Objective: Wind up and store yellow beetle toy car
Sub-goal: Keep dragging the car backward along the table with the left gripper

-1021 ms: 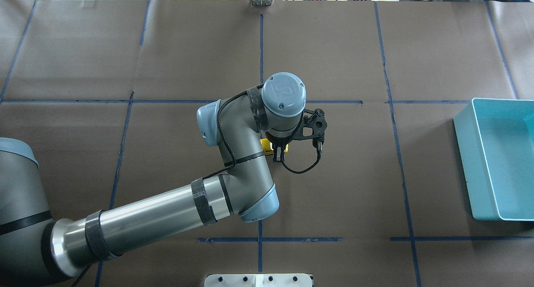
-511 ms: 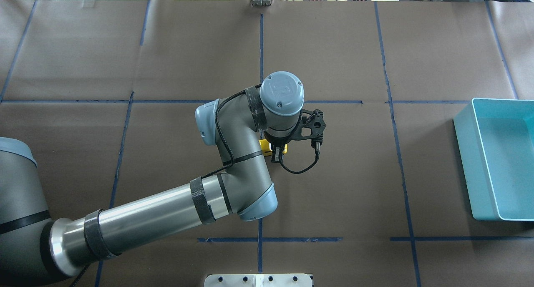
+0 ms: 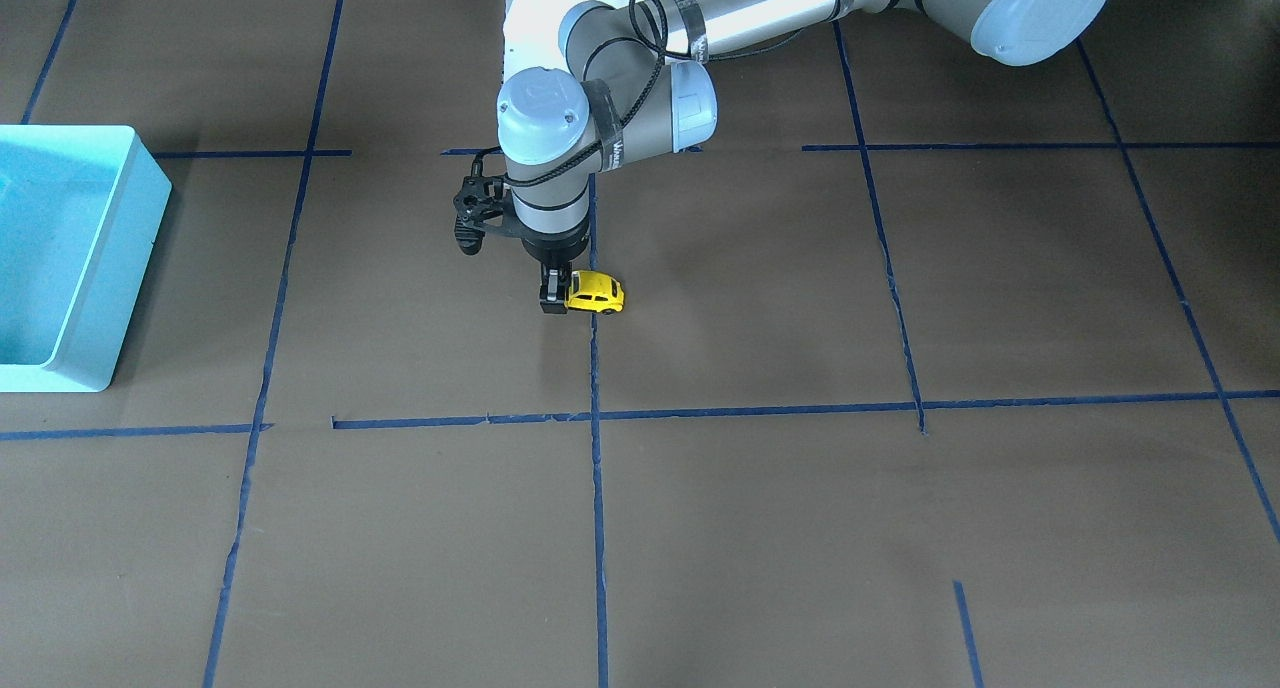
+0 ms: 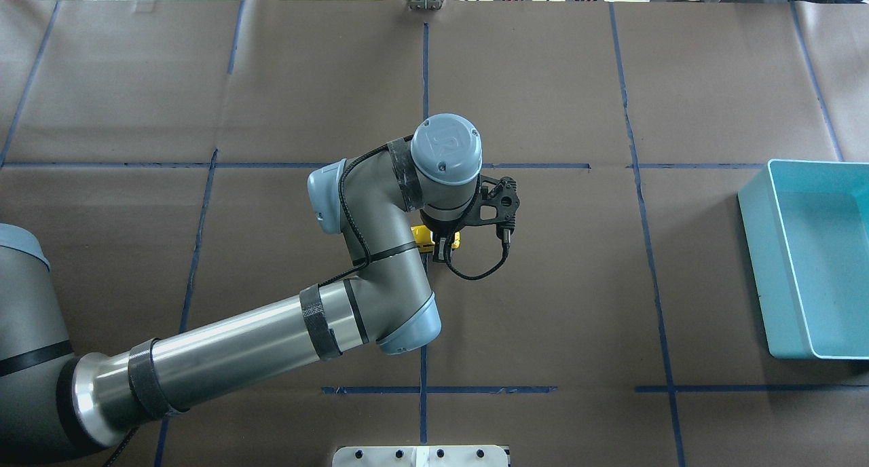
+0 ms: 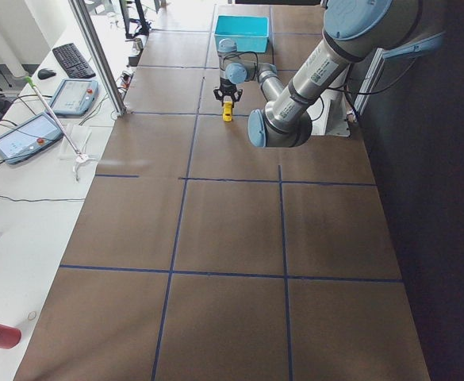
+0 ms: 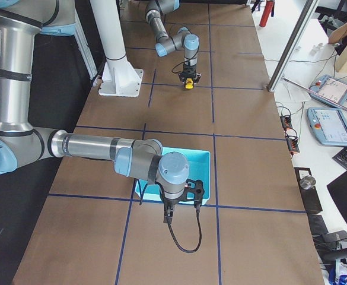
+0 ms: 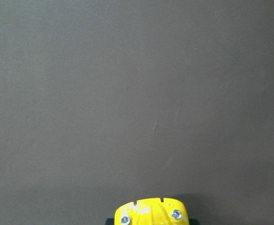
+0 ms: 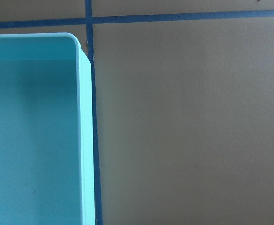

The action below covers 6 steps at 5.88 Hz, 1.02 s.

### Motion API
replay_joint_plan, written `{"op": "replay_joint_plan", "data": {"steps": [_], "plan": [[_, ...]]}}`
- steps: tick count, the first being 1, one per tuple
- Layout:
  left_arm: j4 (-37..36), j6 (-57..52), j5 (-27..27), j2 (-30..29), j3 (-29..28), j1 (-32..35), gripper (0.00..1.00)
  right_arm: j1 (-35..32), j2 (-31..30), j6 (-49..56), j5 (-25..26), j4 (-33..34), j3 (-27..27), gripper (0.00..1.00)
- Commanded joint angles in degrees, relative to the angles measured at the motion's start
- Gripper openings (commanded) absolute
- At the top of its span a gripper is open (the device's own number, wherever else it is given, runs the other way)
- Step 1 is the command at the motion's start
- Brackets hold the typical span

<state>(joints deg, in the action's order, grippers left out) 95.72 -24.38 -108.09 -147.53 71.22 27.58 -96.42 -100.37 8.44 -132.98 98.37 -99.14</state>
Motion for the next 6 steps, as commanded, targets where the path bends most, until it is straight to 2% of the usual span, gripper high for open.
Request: {"op": "replay_joint_plan", "data": {"steps": [1,6], "plan": [[0.3,-0.5,-0.8,0.9,0.5,0.7,0.00,0.0,0.0,0.0,0.0,0.0,0.0,1.00],[0.4,-0.5,-1.2,3.6,2.8,1.1,0.00,0.0,0.0,0.1,0.0,0.0,0.1,1.00]]}}
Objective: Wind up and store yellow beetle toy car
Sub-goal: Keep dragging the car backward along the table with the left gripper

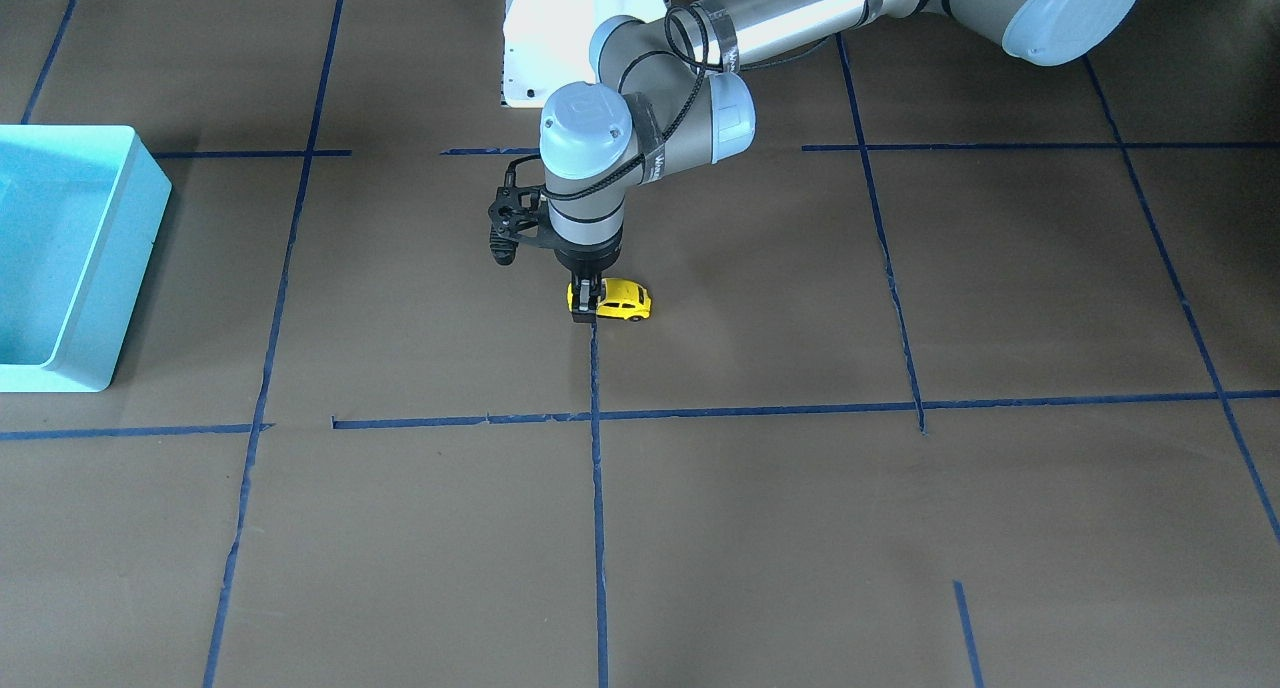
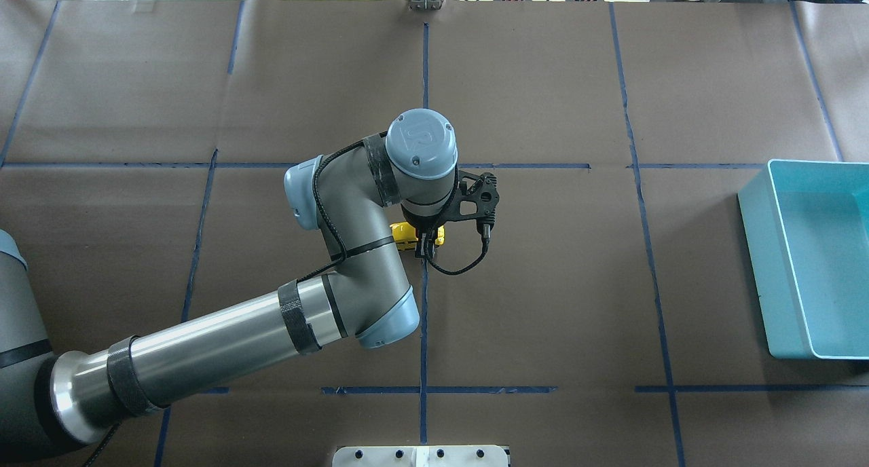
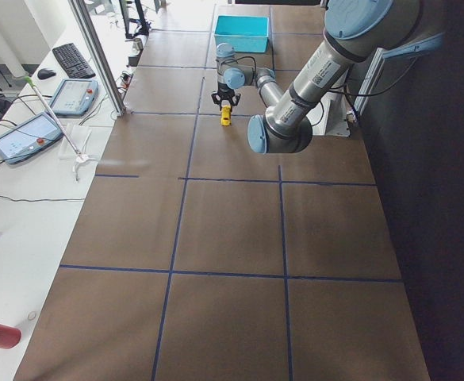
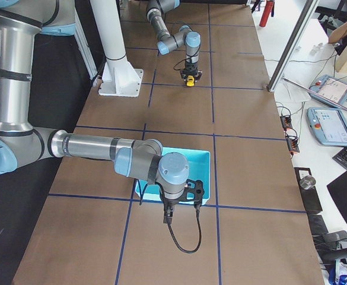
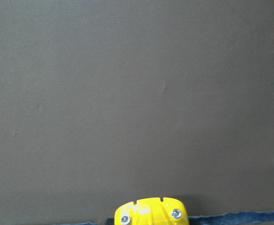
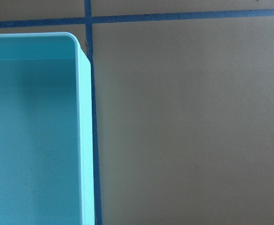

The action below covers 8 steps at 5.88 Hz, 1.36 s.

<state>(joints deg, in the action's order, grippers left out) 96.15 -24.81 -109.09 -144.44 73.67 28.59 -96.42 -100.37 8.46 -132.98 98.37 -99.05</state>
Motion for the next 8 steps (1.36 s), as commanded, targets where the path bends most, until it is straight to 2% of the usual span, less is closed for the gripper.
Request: {"op": "replay_joint_plan", "data": {"steps": [1,7,8], "plan": [[0.2,-0.1,-0.3,1.2,0.9,0.2,0.00,0.0,0.0,0.2,0.0,0.0,-0.1,1.00],[1.1,-1.8,-2.6,5.9,4.5,1.6,0.00,0.0,0.2,0.7,0.1,-0.2,-0.7,1.00],[1.1,-1.8,-3.2,6.8,5.0,1.7,0.00,0.0,0.2,3.5,0.1,-0.2,-0.5,1.00]]}}
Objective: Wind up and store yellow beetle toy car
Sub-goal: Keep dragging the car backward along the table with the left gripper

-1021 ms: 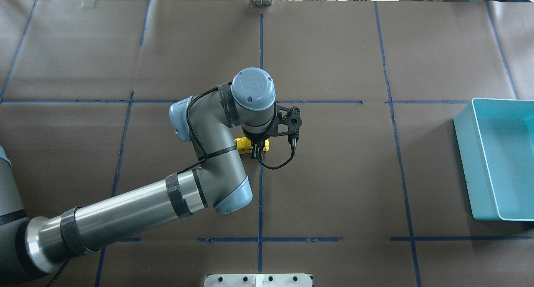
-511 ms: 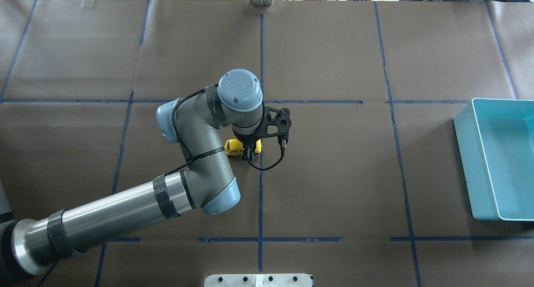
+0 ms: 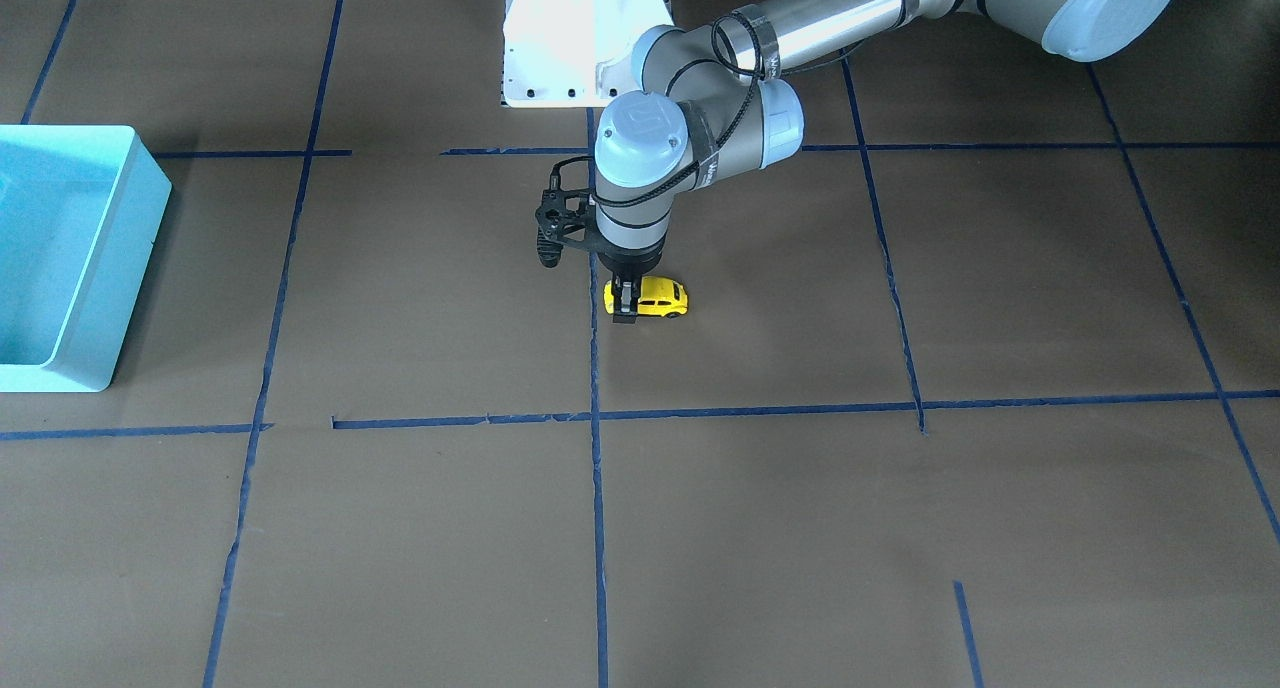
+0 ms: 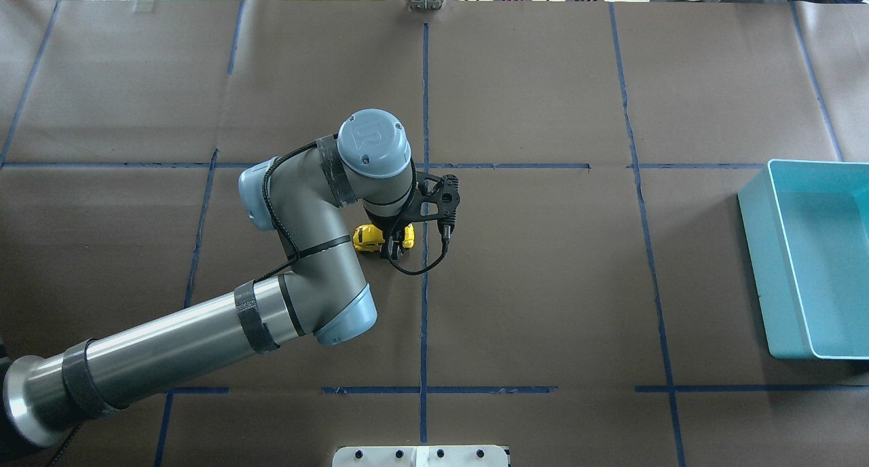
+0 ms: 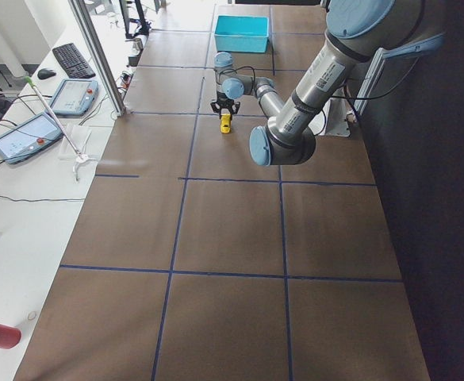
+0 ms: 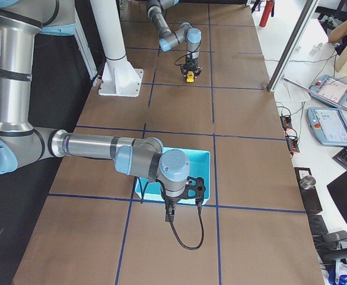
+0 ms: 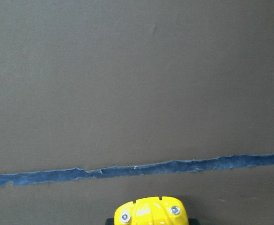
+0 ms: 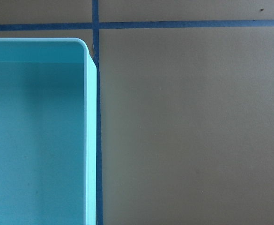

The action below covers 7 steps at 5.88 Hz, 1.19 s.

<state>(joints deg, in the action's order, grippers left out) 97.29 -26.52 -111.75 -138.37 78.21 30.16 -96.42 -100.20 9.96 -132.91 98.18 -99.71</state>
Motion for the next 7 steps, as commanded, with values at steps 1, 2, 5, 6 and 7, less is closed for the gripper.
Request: {"op": "replay_joint_plan", "data": {"steps": [1,2,5,6,7], "plan": [[0.0,-0.1,-0.7,1.7,1.5,0.3,0.00,0.0,-0.1,2.9,0.0,0.1,0.5,1.00],[0.1,-0.1,-1.4,2.2,1.8,0.5,0.00,0.0,-0.1,3.0,0.1,0.1,0.6,1.00],[1.8,-0.1,-3.4,4.3,2.1,1.3,0.00,0.0,-0.1,2.9,0.0,0.1,1.3,1.00],[2.9,-0.1,-4.7,5.3,2.1,2.0,0.00,0.0,-0.1,2.9,0.0,0.1,1.4,1.00],[3.1,-0.2,-5.4,5.7,2.2,2.5,0.00,0.0,-0.1,3.0,0.0,0.1,1.4,1.00]]}}
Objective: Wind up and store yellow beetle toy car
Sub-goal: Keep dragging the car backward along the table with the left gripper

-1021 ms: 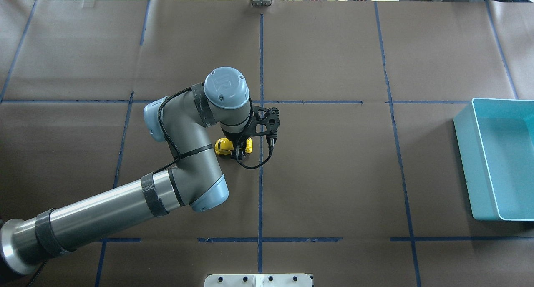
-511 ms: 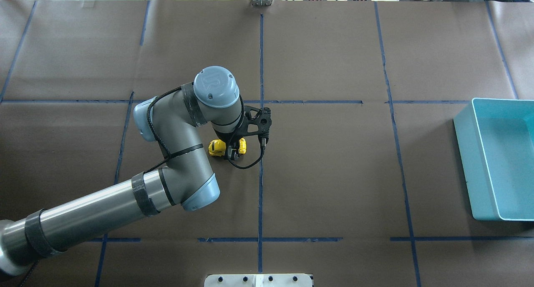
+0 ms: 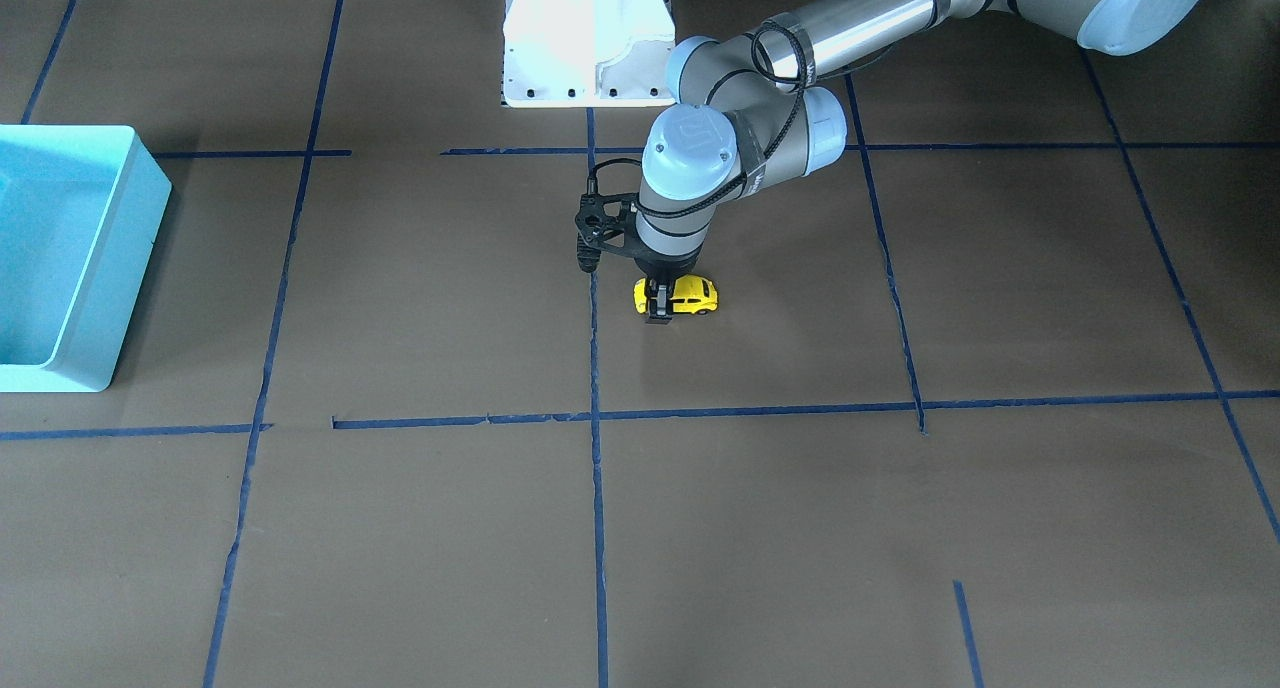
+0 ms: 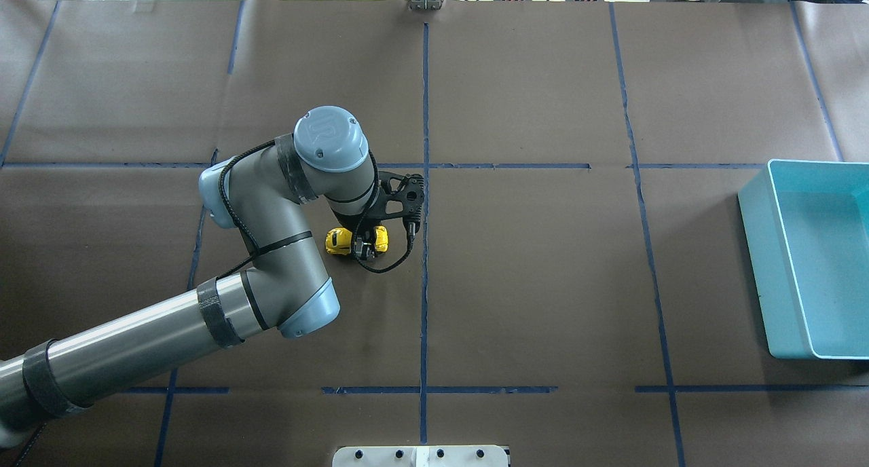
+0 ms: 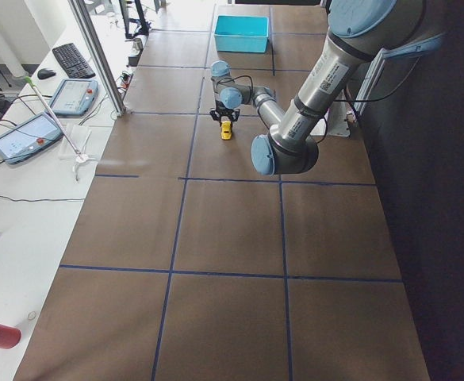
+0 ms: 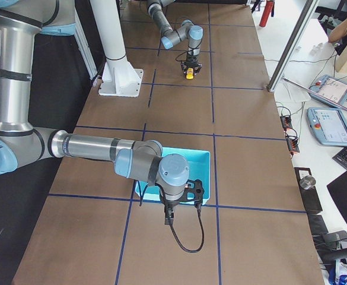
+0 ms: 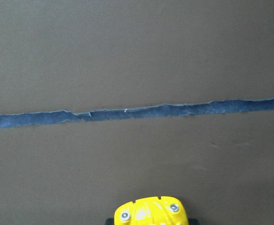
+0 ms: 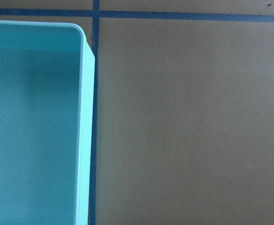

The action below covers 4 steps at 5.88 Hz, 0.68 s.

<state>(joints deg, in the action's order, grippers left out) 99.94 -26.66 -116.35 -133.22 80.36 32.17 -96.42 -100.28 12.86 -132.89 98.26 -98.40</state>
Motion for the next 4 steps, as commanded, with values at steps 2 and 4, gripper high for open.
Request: {"op": "replay_joint_plan", "data": {"steps": [2,4], "plan": [[0.9,-0.1,-1.6,1.6,0.9,0.8,0.00,0.0,0.0,0.3,0.0,-0.1,-0.1,1.00],[1.2,-0.1,-1.7,2.4,1.4,1.0,0.00,0.0,0.0,1.3,0.0,-0.1,-0.2,1.00]]}}
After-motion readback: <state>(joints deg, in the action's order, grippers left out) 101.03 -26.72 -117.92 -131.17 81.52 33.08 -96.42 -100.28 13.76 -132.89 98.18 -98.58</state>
